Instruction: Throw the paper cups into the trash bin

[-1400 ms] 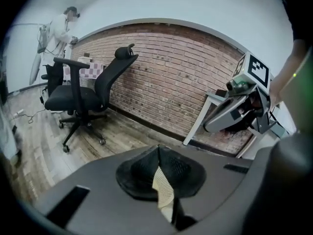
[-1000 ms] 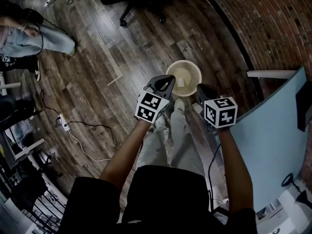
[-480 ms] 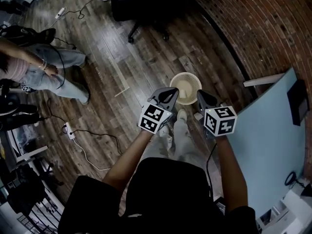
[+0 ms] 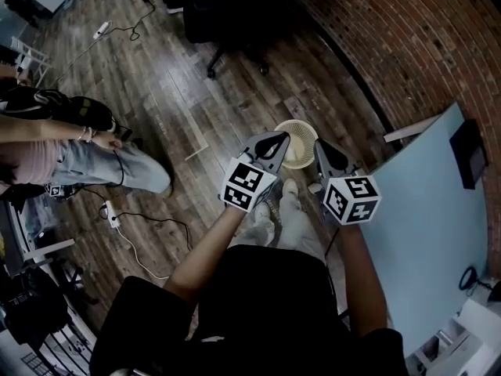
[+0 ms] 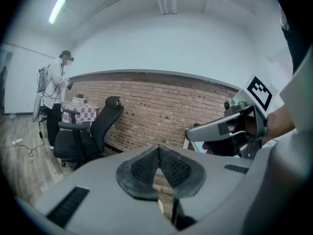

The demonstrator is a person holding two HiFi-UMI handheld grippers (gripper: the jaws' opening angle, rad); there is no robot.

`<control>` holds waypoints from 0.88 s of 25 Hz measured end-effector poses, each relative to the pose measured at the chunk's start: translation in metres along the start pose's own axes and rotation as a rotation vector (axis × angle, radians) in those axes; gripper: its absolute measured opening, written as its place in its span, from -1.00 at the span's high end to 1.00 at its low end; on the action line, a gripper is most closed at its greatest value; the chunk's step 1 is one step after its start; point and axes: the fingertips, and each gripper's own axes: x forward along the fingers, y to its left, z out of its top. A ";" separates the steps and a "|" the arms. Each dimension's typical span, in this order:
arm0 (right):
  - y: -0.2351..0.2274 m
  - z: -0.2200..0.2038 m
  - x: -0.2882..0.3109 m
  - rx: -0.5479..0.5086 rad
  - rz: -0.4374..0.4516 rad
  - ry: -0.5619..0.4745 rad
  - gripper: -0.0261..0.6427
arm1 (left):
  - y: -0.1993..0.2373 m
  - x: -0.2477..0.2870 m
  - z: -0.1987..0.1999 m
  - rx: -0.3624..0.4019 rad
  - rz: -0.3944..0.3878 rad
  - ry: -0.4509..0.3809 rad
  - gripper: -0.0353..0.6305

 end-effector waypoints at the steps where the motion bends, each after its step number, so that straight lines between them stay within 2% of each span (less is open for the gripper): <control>1: 0.004 0.005 -0.004 -0.007 -0.002 -0.015 0.92 | -0.003 -0.003 0.005 0.004 -0.001 -0.009 0.87; 11: 0.029 0.037 -0.047 -0.034 0.017 -0.123 0.92 | -0.036 -0.030 0.052 0.049 0.015 -0.086 0.87; 22: 0.040 0.052 -0.126 -0.075 0.078 -0.215 0.92 | -0.101 -0.064 0.076 0.077 0.085 -0.153 0.87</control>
